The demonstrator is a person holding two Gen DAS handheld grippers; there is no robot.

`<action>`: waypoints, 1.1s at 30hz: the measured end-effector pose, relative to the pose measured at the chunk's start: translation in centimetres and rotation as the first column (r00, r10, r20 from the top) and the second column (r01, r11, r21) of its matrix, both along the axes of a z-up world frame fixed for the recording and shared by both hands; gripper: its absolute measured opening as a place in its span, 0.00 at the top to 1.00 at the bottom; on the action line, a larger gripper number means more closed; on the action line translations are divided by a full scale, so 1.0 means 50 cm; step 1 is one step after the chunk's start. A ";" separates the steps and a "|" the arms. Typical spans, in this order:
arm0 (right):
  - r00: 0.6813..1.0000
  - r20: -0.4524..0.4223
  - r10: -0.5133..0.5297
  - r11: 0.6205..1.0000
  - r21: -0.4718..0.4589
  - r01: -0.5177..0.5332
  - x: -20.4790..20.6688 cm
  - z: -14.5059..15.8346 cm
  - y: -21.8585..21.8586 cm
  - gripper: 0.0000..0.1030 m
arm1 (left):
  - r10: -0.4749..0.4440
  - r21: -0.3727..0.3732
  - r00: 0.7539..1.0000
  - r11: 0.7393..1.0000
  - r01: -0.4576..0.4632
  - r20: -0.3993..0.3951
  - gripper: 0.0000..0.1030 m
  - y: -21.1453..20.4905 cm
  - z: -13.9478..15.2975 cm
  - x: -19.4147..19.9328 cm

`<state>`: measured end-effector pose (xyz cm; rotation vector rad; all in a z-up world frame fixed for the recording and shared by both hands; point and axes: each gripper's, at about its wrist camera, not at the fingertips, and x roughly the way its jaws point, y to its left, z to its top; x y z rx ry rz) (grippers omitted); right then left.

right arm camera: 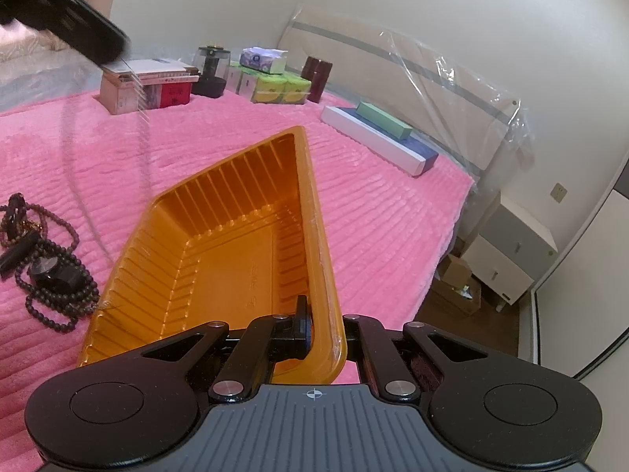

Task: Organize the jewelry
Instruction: 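Carry the pearl necklace into the tray and open the left tool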

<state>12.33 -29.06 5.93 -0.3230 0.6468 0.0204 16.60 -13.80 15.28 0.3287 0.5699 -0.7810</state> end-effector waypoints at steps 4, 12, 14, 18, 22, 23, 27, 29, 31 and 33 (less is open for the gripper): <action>1.000 0.000 0.001 1.000 0.007 -0.001 -0.001 -0.002 -0.002 0.96 | -0.002 0.013 0.999 1.000 0.003 -0.037 0.98 -0.049 -0.043 0.034; 1.000 -0.003 0.000 1.000 0.022 0.000 0.000 -0.005 -0.011 0.96 | 0.017 0.070 0.994 0.998 -0.009 -0.112 0.97 -0.096 -0.120 0.090; 1.000 -0.004 0.000 1.000 0.024 0.000 0.001 -0.006 -0.012 0.96 | 0.025 0.069 0.992 0.997 -0.017 -0.123 0.93 -0.093 -0.131 0.095; 1.000 -0.005 -0.004 1.000 0.029 0.004 0.001 -0.008 -0.012 0.96 | 0.049 0.050 0.989 0.998 -0.042 -0.137 0.77 -0.069 -0.136 0.099; 1.000 -0.007 -0.007 1.000 0.029 0.007 0.002 -0.009 -0.011 0.96 | 0.092 0.028 0.986 0.996 -0.089 -0.138 0.75 -0.017 -0.128 0.094; 1.000 -0.006 -0.007 1.000 0.030 0.008 0.001 -0.009 -0.012 0.96 | 0.108 0.023 0.985 0.994 -0.106 -0.137 0.73 0.000 -0.127 0.091; 1.000 -0.010 -0.009 1.000 0.024 0.009 0.000 -0.011 -0.010 0.96 | 0.176 0.007 0.975 0.984 -0.177 -0.139 0.71 0.074 -0.127 0.077; 1.000 -0.012 -0.011 1.000 0.024 0.011 -0.001 -0.012 -0.011 0.96 | 0.217 0.009 0.966 0.976 -0.218 -0.140 0.70 0.113 -0.134 0.068; 1.000 -0.014 -0.013 1.000 0.024 0.013 0.000 -0.013 -0.010 0.96 | 0.255 0.016 0.957 0.967 -0.255 -0.137 0.70 0.153 -0.145 0.056; 1.000 -0.016 -0.016 1.000 0.022 0.016 0.000 -0.014 -0.010 0.96 | 0.297 0.028 0.946 0.955 -0.296 -0.130 0.69 0.189 -0.156 0.044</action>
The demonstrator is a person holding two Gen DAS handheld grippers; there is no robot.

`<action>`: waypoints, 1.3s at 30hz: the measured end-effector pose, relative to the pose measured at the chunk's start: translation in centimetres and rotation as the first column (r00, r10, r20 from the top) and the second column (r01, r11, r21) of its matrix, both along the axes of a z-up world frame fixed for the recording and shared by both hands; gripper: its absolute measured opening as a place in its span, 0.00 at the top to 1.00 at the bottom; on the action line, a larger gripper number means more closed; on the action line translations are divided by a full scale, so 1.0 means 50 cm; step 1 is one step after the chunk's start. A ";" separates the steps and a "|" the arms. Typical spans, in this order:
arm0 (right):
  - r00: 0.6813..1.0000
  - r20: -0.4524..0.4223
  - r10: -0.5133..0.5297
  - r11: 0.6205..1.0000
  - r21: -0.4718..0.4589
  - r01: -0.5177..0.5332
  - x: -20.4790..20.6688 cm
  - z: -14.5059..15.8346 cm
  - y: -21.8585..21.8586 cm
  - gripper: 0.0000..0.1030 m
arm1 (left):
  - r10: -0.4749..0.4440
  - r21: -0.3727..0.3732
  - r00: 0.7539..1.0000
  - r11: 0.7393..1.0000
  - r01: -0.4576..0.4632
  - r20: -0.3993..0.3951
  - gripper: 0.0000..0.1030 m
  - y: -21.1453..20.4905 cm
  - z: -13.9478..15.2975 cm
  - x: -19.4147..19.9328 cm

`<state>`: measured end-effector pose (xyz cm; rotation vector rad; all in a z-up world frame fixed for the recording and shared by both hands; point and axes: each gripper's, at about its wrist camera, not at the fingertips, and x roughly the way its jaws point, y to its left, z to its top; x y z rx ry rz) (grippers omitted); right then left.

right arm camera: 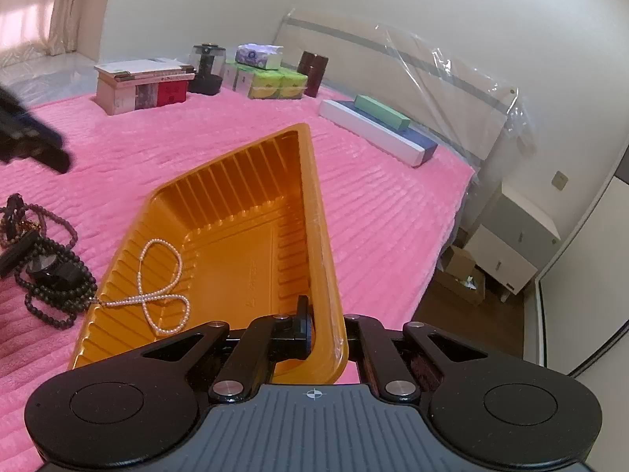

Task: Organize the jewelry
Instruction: 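Carry the pearl necklace into the tray and open the left tool, then grasp a black band bracelet with the left tool and lift it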

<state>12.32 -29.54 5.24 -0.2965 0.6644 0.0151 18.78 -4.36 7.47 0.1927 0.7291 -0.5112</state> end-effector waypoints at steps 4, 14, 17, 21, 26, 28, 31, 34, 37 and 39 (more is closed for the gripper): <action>1.000 0.001 -0.002 1.000 -0.002 0.002 -0.003 -0.002 0.002 0.96 | 0.066 0.034 0.998 0.997 -0.067 0.007 0.69 0.065 -0.029 -0.030; 1.000 -0.002 -0.005 1.000 -0.002 0.005 -0.007 -0.002 0.002 0.96 | 0.209 0.048 0.978 0.977 -0.208 -0.023 0.69 0.142 -0.130 -0.108; 1.000 -0.002 -0.007 1.000 -0.001 0.007 -0.007 -0.002 0.003 0.96 | 0.233 0.024 0.972 0.972 -0.232 -0.023 0.70 0.138 -0.159 -0.117; 1.000 -0.003 -0.009 1.000 0.000 0.009 -0.008 -0.002 0.002 0.96 | 0.254 0.026 0.967 0.967 -0.253 -0.023 0.72 0.115 -0.195 -0.115; 1.000 -0.007 -0.012 1.000 -0.004 0.012 -0.006 -0.002 0.002 0.96 | 0.286 0.023 0.957 0.958 -0.285 -0.043 0.75 0.099 -0.227 -0.098; 1.000 -0.008 -0.013 1.000 -0.003 0.013 -0.004 -0.003 0.001 0.96 | 0.296 0.018 0.955 0.955 -0.295 -0.034 0.77 0.097 -0.233 -0.093; 1.000 -0.008 -0.014 1.000 -0.005 0.014 -0.003 -0.004 0.000 0.96 | 0.312 0.012 0.949 0.950 -0.312 -0.036 0.81 0.097 -0.231 -0.092; 1.000 -0.010 -0.018 1.000 -0.005 0.018 -0.003 -0.007 -0.001 0.96 | 0.318 0.007 0.947 0.948 -0.318 -0.050 0.81 0.104 -0.226 -0.103; 1.000 -0.011 -0.021 1.000 -0.003 0.021 -0.003 -0.009 -0.002 0.96 | 0.329 -0.022 0.942 0.943 -0.332 -0.068 0.81 0.116 -0.218 -0.119; 1.000 -0.011 -0.021 1.000 -0.003 0.021 -0.003 -0.009 -0.002 0.96 | 0.336 -0.037 0.939 0.940 -0.339 -0.069 0.82 0.120 -0.210 -0.132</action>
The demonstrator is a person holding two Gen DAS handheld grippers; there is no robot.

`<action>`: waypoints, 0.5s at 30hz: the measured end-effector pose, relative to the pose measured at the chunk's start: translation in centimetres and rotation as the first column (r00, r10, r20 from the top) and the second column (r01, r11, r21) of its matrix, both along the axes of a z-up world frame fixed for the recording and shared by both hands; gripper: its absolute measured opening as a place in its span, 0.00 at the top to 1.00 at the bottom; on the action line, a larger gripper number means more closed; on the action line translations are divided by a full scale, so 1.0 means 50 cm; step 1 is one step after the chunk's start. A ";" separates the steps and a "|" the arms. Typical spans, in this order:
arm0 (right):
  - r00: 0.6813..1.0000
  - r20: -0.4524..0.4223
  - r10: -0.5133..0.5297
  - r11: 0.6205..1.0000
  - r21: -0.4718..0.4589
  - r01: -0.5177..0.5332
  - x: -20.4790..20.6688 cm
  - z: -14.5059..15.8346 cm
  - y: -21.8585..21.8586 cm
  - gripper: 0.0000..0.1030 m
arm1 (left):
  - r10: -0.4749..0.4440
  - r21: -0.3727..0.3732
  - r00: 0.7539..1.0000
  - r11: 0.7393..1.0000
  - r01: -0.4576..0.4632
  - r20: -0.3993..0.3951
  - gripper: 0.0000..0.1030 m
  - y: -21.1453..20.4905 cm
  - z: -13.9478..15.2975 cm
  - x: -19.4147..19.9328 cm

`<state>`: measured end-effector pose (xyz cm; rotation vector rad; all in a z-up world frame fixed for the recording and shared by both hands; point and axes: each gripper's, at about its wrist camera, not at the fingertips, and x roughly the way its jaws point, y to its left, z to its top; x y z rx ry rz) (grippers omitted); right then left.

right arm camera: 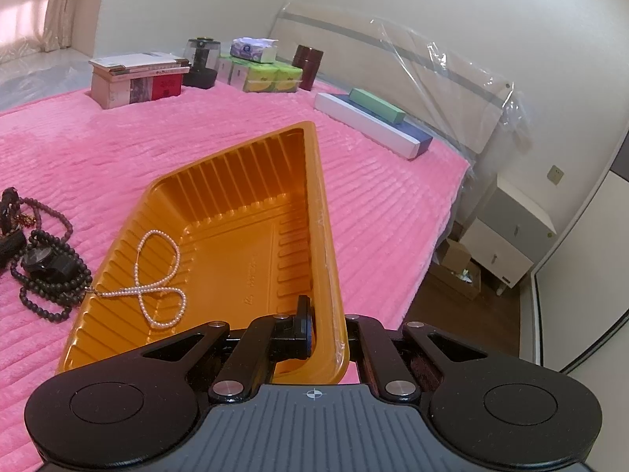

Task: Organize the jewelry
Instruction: 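Grasp a black band bracelet with the left tool and lift it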

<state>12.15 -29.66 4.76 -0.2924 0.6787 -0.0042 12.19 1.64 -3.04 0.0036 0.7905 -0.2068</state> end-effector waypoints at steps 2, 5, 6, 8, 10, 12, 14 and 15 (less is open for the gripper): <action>1.000 0.000 -0.001 1.000 0.000 0.001 0.000 0.000 -0.001 0.96 | 0.006 -0.020 1.000 1.000 -0.006 0.006 0.82 0.002 0.009 -0.011; 1.000 0.000 -0.001 1.000 0.000 0.001 -0.001 0.000 0.000 0.96 | 0.007 -0.039 1.000 0.999 -0.006 0.022 0.82 -0.001 0.023 -0.022; 1.000 0.000 -0.001 1.000 0.000 0.001 -0.001 0.000 0.000 0.96 | 0.005 -0.046 1.000 0.999 -0.004 0.027 0.82 -0.003 0.027 -0.026; 1.000 0.000 -0.001 1.000 0.000 0.001 -0.001 0.000 0.000 0.96 | 0.003 -0.058 0.999 0.998 -0.001 0.034 0.82 -0.009 0.036 -0.032; 1.000 0.000 0.000 1.000 0.000 0.000 -0.001 0.000 0.000 0.96 | -0.003 -0.073 0.999 0.997 0.006 0.043 0.82 -0.018 0.046 -0.037; 1.000 0.000 0.000 1.000 0.000 0.000 -0.001 0.001 0.000 0.96 | -0.021 -0.091 0.998 0.996 0.025 0.052 0.82 -0.031 0.059 -0.038; 1.000 0.001 0.001 1.000 -0.001 -0.001 -0.001 0.001 0.000 0.96 | -0.047 -0.107 0.997 0.993 0.054 0.068 0.82 -0.053 0.073 -0.037; 1.000 0.001 0.002 1.000 0.000 -0.002 -0.001 0.001 0.001 0.96 | -0.064 -0.122 0.995 0.990 0.072 0.072 0.82 -0.066 0.079 -0.033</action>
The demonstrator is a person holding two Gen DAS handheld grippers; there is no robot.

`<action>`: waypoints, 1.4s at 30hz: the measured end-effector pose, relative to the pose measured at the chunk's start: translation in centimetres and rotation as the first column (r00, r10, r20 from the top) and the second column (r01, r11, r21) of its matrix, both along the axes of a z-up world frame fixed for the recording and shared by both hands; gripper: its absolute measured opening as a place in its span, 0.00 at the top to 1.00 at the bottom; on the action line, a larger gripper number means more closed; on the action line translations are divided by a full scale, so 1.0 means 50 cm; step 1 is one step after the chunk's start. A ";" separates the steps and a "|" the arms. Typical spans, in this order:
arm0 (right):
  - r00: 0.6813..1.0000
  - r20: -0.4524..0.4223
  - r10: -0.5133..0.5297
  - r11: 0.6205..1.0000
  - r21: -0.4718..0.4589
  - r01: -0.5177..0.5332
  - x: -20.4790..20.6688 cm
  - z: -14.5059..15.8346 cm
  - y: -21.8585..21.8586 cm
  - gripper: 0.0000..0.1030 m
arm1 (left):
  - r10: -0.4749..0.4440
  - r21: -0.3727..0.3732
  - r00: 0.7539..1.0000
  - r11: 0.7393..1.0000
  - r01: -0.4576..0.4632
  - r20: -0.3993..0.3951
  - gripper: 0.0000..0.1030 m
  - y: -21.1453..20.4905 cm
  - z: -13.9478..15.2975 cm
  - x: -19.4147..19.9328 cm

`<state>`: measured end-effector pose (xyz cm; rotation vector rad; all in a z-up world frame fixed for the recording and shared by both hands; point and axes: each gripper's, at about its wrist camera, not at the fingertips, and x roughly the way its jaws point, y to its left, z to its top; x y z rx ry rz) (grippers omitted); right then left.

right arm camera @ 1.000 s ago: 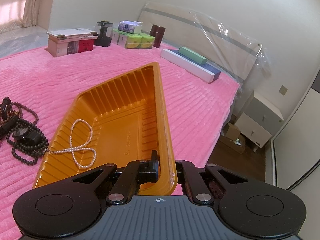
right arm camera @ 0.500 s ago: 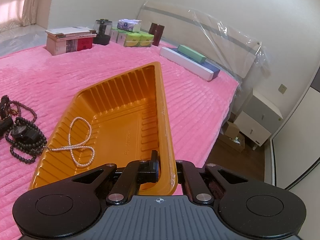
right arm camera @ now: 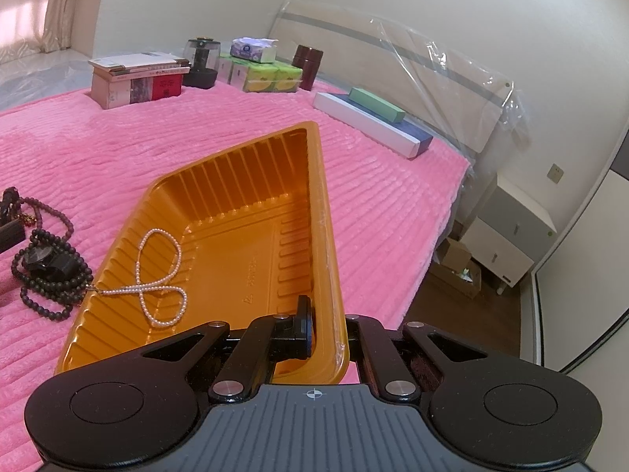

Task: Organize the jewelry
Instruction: 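Grasp a black band bracelet with the left tool and lift it, then lower the black bracelet into the tray and release it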

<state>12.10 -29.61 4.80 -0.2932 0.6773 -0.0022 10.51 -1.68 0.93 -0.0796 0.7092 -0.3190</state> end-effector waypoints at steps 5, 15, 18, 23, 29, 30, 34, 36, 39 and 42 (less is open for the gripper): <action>1.000 0.000 -0.001 1.000 0.003 0.001 -0.002 -0.001 0.003 0.96 | -0.094 -0.013 0.996 0.995 0.094 0.008 0.82 -0.079 0.003 0.021; 1.000 -0.002 0.000 1.000 0.009 0.000 -0.001 0.000 0.004 0.96 | -0.201 0.015 0.979 0.979 0.202 -0.040 0.82 -0.170 -0.029 0.040; 1.000 0.000 -0.001 1.000 0.011 0.001 -0.001 0.000 0.003 0.96 | -0.234 0.004 0.971 0.972 0.234 -0.057 0.82 -0.189 -0.032 0.040; 1.000 -0.003 -0.004 1.000 0.013 0.004 0.004 -0.001 0.000 0.96 | -0.253 -0.019 0.966 0.967 0.253 -0.056 0.82 -0.213 -0.033 0.048; 1.000 -0.008 -0.003 1.000 0.016 0.003 0.006 -0.002 -0.001 0.96 | -0.259 -0.051 0.965 0.965 0.256 -0.050 0.77 -0.223 -0.028 0.067; 1.000 -0.007 -0.002 1.000 0.015 0.002 0.006 -0.003 0.000 0.96 | -0.257 -0.060 0.966 0.965 0.254 -0.040 0.75 -0.219 -0.025 0.065; 1.000 -0.006 -0.001 1.000 0.015 0.001 0.007 -0.004 0.001 0.96 | -0.237 -0.060 0.971 0.970 0.236 -0.012 0.72 -0.195 -0.011 0.047; 1.000 -0.005 0.000 1.000 0.011 0.000 0.006 -0.004 0.003 0.96 | -0.212 -0.061 0.977 0.976 0.211 -0.006 0.72 -0.172 -0.006 0.037; 1.000 -0.005 0.001 1.000 0.009 -0.001 0.006 -0.004 0.004 0.96 | -0.166 -0.055 0.986 0.985 0.165 -0.003 0.72 -0.133 -0.003 0.023; 1.000 -0.007 0.000 1.000 0.010 0.001 0.005 -0.005 0.003 0.96 | -0.104 -0.019 0.995 0.994 0.104 0.004 0.72 -0.086 -0.006 0.006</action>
